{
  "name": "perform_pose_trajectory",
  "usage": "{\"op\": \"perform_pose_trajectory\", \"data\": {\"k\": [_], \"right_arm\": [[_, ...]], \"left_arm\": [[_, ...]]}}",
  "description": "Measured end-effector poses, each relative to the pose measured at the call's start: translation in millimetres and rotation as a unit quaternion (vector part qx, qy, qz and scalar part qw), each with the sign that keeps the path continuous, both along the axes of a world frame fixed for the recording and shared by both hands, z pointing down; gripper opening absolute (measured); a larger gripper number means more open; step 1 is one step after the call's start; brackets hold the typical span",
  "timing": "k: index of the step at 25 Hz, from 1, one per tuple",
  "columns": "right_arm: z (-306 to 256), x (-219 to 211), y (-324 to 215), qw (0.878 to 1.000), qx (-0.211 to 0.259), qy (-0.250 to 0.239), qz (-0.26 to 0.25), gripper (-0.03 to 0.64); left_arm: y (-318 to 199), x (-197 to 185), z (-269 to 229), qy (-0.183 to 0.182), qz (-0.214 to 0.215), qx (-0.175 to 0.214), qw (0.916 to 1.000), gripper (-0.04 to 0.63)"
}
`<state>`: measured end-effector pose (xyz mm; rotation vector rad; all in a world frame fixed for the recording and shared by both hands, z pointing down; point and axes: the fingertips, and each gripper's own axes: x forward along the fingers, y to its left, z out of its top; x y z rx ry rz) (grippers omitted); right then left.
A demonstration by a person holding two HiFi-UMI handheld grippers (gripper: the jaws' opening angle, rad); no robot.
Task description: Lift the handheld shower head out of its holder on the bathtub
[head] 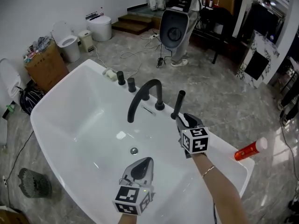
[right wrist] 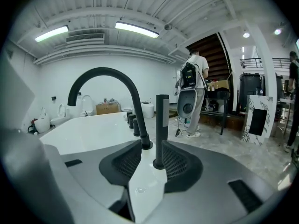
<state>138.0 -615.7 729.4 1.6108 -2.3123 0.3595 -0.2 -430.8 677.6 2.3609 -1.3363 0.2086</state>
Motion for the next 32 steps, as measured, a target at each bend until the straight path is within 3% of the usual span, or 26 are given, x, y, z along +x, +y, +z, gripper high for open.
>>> {"op": "perform_pose_trajectory", "data": {"k": [16, 25, 27, 32], "right_arm": [[39, -3, -62, 1.000, -0.012, 0.018, 0.005, 0.190], [57, -13, -82, 0.999, -0.012, 0.049, 0.014, 0.152], [60, -11, -84, 0.999, -0.009, 0.048, 0.022, 0.123], [60, -13, -84, 0.999, -0.002, 0.036, 0.035, 0.126]], "left_arm": [[-23, -22, 30, -0.004, -0.004, -0.004, 1.0000, 0.020], [-34, -29, 47, -0.008, -0.003, -0.014, 0.9999, 0.020], [-34, -31, 51, -0.007, -0.005, -0.016, 0.9998, 0.020], [-32, -37, 58, -0.004, -0.008, -0.023, 0.9997, 0.020]]}}
